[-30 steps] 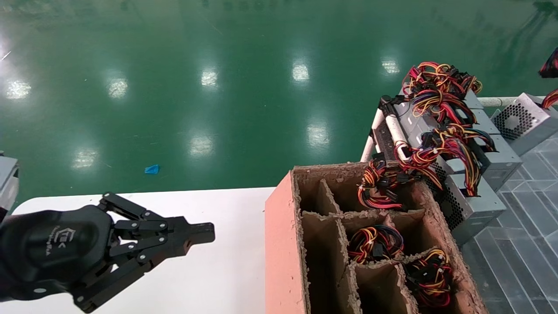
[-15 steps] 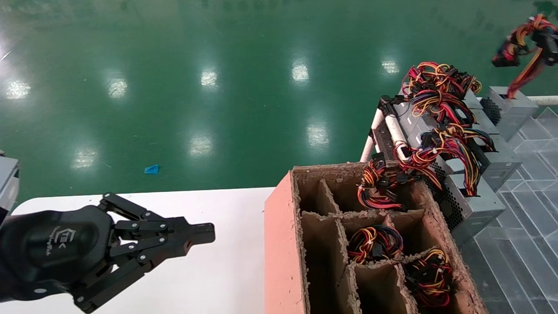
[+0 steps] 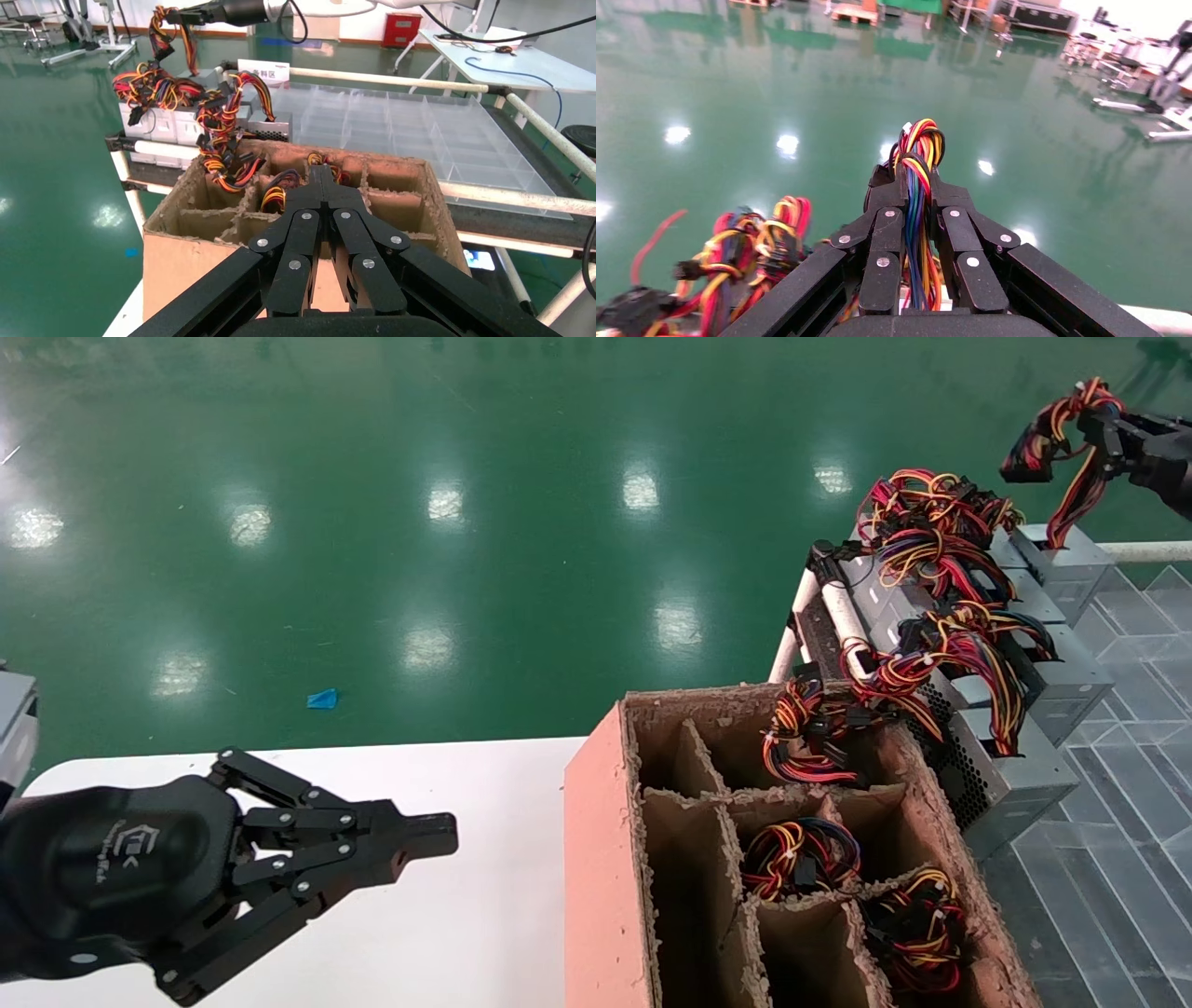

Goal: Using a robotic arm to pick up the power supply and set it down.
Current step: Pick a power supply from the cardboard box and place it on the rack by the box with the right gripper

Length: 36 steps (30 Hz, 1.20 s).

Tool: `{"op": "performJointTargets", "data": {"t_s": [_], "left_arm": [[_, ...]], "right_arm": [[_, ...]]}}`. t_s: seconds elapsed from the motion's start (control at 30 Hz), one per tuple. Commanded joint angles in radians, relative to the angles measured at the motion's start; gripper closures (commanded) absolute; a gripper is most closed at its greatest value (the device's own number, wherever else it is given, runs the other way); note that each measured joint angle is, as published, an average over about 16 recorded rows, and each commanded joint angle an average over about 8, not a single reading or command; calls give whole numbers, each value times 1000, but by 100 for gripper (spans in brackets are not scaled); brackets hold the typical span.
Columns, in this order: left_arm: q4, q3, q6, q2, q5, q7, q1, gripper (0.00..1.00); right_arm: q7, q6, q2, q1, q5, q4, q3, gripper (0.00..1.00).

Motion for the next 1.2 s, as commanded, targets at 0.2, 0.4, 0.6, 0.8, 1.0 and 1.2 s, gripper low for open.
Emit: {"op": "performJointTargets", "data": {"t_s": [0.2, 0.4, 0.6, 0.8, 1.0, 1.2], "left_arm": [[0, 0, 0, 0, 0, 0, 0, 100], [0, 0, 0, 0, 0, 0, 0, 100], [0, 0, 0, 0, 0, 0, 0, 100], [0, 0, 0, 0, 0, 0, 0, 100], [0, 0, 0, 0, 0, 0, 0, 100], [0, 0, 0, 0, 0, 0, 0, 100]], "right_arm": [[-3, 57, -25, -34, 28, -6, 20, 100], [1, 78, -51, -54, 55, 1, 38, 100], [-9, 99, -76, -54, 75, 17, 52, 100], [-22, 117, -95, -45, 86, 24, 60, 100], [-35, 125, -106, -48, 95, 21, 66, 100], [-43, 125, -107, -75, 107, 10, 74, 100]]}}
